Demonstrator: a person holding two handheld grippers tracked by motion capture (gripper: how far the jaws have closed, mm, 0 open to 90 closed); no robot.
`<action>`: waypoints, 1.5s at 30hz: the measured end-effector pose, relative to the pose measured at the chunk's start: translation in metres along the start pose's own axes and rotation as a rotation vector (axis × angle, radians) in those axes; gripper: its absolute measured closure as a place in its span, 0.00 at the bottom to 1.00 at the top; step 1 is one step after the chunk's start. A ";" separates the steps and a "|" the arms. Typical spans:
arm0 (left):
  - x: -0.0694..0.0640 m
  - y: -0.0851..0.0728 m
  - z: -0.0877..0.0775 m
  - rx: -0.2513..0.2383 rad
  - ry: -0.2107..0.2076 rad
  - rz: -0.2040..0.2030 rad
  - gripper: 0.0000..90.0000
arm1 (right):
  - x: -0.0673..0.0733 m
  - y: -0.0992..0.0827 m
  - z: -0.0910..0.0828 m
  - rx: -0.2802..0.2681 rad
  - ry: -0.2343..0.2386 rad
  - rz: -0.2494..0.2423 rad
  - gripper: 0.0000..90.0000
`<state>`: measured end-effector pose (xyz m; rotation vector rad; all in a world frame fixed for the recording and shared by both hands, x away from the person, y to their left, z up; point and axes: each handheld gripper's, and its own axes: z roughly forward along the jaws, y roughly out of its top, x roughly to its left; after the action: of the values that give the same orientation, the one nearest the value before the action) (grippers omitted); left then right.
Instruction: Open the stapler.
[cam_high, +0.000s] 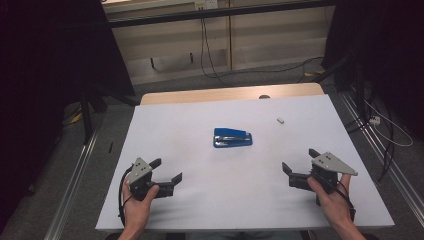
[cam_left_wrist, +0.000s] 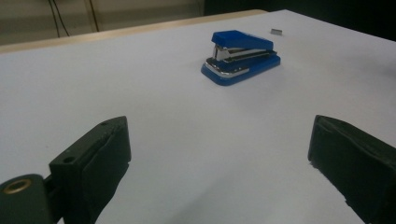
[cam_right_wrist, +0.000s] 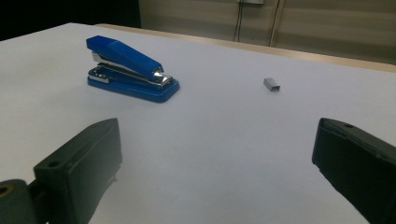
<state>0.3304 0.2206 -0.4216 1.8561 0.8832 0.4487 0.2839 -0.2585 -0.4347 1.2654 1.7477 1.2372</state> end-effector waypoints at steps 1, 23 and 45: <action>0.001 0.000 0.002 0.014 -0.002 -0.009 0.08 | 0.001 0.000 0.001 0.002 0.007 -0.005 0.01; -0.006 0.015 0.027 -0.016 -0.065 0.040 0.06 | 0.012 0.004 0.012 0.012 0.079 -0.043 0.02; -0.013 0.042 0.066 -0.035 -0.129 0.053 0.07 | 0.048 0.016 0.038 0.035 0.200 -0.085 0.07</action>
<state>0.3803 0.1597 -0.4122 1.8578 0.7373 0.3699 0.3075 -0.1995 -0.4317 1.1055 1.9521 1.3266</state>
